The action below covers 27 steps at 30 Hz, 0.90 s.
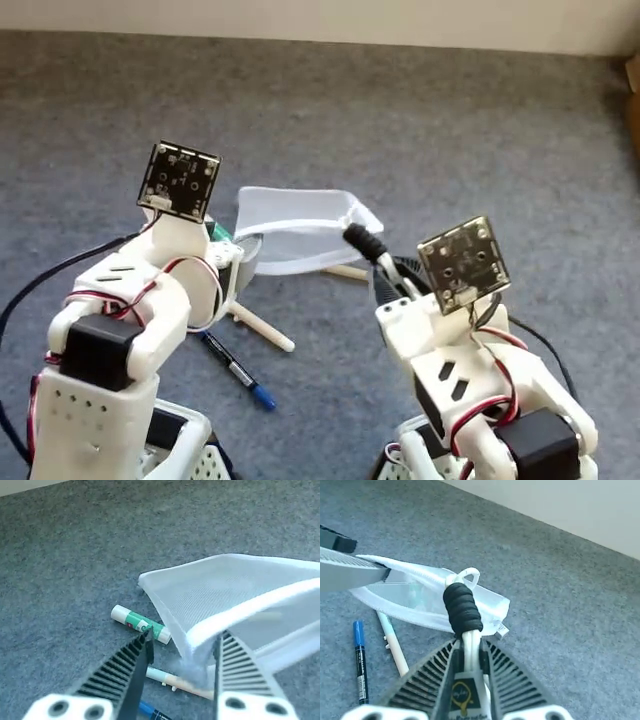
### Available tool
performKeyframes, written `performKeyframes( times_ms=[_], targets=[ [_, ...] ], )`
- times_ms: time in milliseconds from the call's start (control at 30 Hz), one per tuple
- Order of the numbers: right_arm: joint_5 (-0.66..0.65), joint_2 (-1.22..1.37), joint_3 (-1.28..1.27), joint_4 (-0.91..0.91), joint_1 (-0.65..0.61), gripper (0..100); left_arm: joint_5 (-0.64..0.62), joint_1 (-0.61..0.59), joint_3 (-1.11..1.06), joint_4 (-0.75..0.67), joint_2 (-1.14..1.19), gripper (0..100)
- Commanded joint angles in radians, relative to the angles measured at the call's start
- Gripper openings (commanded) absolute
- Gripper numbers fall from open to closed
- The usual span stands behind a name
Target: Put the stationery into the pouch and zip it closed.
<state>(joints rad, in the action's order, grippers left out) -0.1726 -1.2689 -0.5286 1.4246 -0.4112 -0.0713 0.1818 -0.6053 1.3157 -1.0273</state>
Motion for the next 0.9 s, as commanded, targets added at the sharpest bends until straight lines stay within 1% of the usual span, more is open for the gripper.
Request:
performKeyframes(
  times_ms=[0, 100, 233, 300, 367, 433, 500, 567, 633, 733, 867],
  targets=[
    [0.012, 0.021, 0.015, 0.012, -0.044, 0.5, -0.009, -0.012, -0.068, -0.095, 0.015, 20],
    [0.012, 0.021, 0.015, 0.005, -0.041, 0.5, -0.008, -0.013, -0.125, -0.144, 0.015, 18],
    [0.012, 0.021, 0.015, 0.005, -0.041, 0.5, -0.008, -0.013, -0.127, -0.146, 0.013, 5],
    [0.012, 0.021, 0.015, 0.004, -0.041, 0.6, -0.008, -0.013, -0.125, -0.146, 0.013, 1],
    [0.012, 0.021, 0.015, 0.008, -0.041, 1.2, -0.009, -0.013, -0.119, -0.146, 0.008, 1],
    [0.012, 0.021, 0.015, 0.013, -0.036, 6.2, -0.009, -0.015, -0.065, -0.144, 0.012, 1],
    [0.032, 0.021, 0.015, 0.038, 0.008, 14.9, -0.011, -0.044, 0.013, -0.092, 0.013, 1],
    [0.106, 0.021, 0.015, 0.044, 0.068, 22.6, -0.011, -0.084, 0.114, -0.026, 0.021, 1],
    [0.141, 0.024, 0.01, 0.045, 0.131, 27.1, -0.008, -0.128, 0.217, 0.038, 0.059, 1],
    [0.13, 0.027, 0.007, 0.036, 0.168, 27.3, -0.008, -0.166, 0.387, 0.132, 0.173, 1],
    [0.132, 0.028, -0.021, 0.036, 0.168, 27.3, -0.009, -0.165, 0.638, 0.272, 0.331, 1]
  ],
)
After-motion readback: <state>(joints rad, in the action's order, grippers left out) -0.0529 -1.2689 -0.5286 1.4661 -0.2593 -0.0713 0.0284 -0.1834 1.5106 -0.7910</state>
